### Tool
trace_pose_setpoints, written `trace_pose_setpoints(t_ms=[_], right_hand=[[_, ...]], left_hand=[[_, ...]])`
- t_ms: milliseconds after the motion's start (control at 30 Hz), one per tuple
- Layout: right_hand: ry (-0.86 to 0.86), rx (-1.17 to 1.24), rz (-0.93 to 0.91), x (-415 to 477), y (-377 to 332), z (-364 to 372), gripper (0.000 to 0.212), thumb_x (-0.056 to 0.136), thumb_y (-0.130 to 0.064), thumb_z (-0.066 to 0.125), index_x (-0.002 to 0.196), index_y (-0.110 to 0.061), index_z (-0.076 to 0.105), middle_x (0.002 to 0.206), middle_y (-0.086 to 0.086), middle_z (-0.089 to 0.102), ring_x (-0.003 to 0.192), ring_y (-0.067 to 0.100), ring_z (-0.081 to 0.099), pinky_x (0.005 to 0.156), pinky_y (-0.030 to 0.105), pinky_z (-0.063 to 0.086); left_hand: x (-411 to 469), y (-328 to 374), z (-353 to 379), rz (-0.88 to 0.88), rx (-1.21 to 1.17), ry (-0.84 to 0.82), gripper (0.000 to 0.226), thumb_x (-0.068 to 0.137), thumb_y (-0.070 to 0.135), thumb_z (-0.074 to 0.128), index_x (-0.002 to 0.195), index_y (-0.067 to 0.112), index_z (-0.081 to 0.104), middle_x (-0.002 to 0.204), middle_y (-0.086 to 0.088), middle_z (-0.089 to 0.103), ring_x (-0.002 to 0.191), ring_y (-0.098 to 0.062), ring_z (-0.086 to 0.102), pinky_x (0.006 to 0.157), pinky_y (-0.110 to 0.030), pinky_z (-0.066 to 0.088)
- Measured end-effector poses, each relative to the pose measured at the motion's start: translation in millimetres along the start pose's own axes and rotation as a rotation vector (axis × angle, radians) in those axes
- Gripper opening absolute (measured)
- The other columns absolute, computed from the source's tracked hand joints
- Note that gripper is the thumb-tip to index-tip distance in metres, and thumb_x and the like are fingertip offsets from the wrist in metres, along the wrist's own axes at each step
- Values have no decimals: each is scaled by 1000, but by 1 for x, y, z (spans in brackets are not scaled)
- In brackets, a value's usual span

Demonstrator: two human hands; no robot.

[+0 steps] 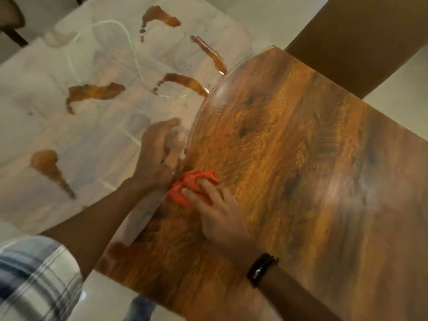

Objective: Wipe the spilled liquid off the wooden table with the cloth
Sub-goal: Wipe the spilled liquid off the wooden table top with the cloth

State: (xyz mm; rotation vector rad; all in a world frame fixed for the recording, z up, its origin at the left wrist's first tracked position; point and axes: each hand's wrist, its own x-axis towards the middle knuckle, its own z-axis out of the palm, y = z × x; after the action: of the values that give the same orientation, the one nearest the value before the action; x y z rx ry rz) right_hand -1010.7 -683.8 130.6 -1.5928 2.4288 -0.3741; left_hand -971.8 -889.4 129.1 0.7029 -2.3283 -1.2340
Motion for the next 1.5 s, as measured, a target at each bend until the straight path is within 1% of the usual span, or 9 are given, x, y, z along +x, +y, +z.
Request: trace_pose_setpoints(t_ms=[133,233,367,600,733,967,1233,1367,1500], right_hand=[[150,-31,348,23,71,-29,55,90,-9,49,143,-24,53,146,18,44,119,41,47,101,45,37],[197,-57,493,58,88,-37,47,97,-16,48,143,-24,51,148,19,40,123,44,42,104,46,35],[197,-50,368,73,7,-8,46,98,-26,45,143,-32,47,148,11,36,122,35,40,100,47,43],[-76,17,-145,-26,-169,63,66,82,-19,61,145,-26,42,142,13,44,108,33,52,83,41,54],[-84,27,-232,-10,-121,39,45,95,-28,42,139,-30,50,139,6,47,106,22,48,81,31,47],[187,-46,385,81,2,-8,47,94,-11,50,139,-26,56,142,17,42,115,41,43,98,48,41],[11,4,-103,-26,-151,63,57,88,-8,44,141,-26,48,140,11,41,108,27,45,86,39,51],[-116,-24,-361,-44,-146,62,53,91,-19,42,143,-33,43,146,6,38,119,27,43,92,39,51],[50,-21,-149,7,-70,30,48,95,-13,49,139,-32,51,144,7,42,114,25,42,87,36,48]], left_hand=[[-69,-30,-60,117,245,-20,59,100,52,38,121,3,63,116,-13,62,108,-35,56,99,-53,38],[-108,-55,-101,66,422,-47,70,98,62,31,126,5,60,127,-14,60,123,-34,50,110,-59,27],[-133,-76,-119,-40,518,-5,66,94,56,33,134,8,54,141,-11,52,139,-33,40,119,-59,8],[-133,-87,-118,25,369,137,59,103,48,26,130,4,54,138,-15,54,132,-35,47,111,-58,29],[-131,-91,-117,31,332,152,55,104,44,29,130,4,55,137,-15,55,131,-36,48,111,-54,32],[-132,-88,-120,-19,323,100,56,103,43,29,132,4,56,139,-15,55,136,-37,45,113,-57,30],[-132,-82,-122,-38,319,76,53,100,39,33,131,3,57,139,-15,56,136,-36,44,113,-57,31],[-132,-82,-123,-29,316,63,55,100,40,32,131,2,56,139,-17,56,137,-35,44,113,-58,31],[-134,-83,-122,-44,309,54,57,101,43,31,132,3,56,140,-16,55,139,-34,43,115,-58,29]])
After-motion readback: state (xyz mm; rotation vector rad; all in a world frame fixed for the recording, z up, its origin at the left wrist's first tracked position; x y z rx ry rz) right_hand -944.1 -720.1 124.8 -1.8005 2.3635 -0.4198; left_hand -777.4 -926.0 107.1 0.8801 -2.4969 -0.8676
